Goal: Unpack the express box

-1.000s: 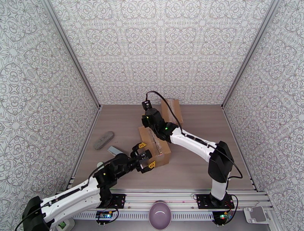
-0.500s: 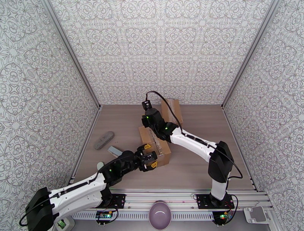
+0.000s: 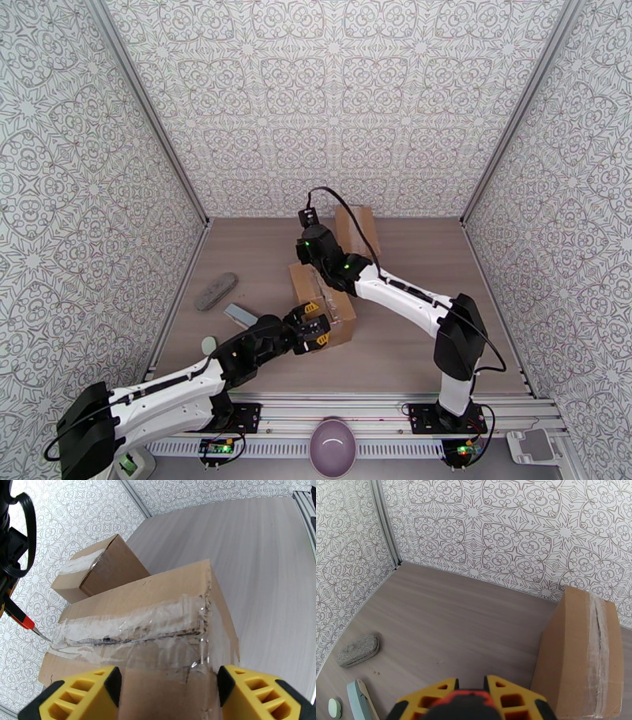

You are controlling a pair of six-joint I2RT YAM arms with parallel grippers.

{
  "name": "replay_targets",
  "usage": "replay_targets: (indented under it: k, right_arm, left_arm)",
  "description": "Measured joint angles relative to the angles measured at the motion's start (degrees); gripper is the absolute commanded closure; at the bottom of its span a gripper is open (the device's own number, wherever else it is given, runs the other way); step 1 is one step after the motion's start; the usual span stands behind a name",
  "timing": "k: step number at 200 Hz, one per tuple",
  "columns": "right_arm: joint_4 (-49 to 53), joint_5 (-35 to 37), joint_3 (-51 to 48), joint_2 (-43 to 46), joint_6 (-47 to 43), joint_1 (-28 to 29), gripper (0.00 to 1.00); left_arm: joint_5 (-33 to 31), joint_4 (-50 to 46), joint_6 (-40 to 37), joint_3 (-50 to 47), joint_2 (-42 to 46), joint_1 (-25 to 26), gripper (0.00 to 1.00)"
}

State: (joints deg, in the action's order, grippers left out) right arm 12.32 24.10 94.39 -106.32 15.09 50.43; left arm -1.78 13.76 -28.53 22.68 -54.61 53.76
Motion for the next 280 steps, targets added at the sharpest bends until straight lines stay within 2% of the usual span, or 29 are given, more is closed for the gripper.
replay_targets:
  k: [129, 218, 280]
  right_arm:
    - [-1.57, 0.79, -3.58, 2.45, 0.61, 0.15, 1.00]
    - [0.15, -0.26, -5.86, 5.57, 0.76, 0.92, 1.00]
    - [-2.01, -0.76, -7.45, 5.68, -0.11, 0.98, 1.00]
  left_arm:
    - [-2.58, 6.69, 1.75, -2.08, -2.58, 2.16, 0.42]
    - [-6.49, 8.87, 3.06, -2.23, -4.15, 2.73, 0.43]
    - [-6.69, 9.20, 2.99, -2.23, -4.39, 2.78, 0.44]
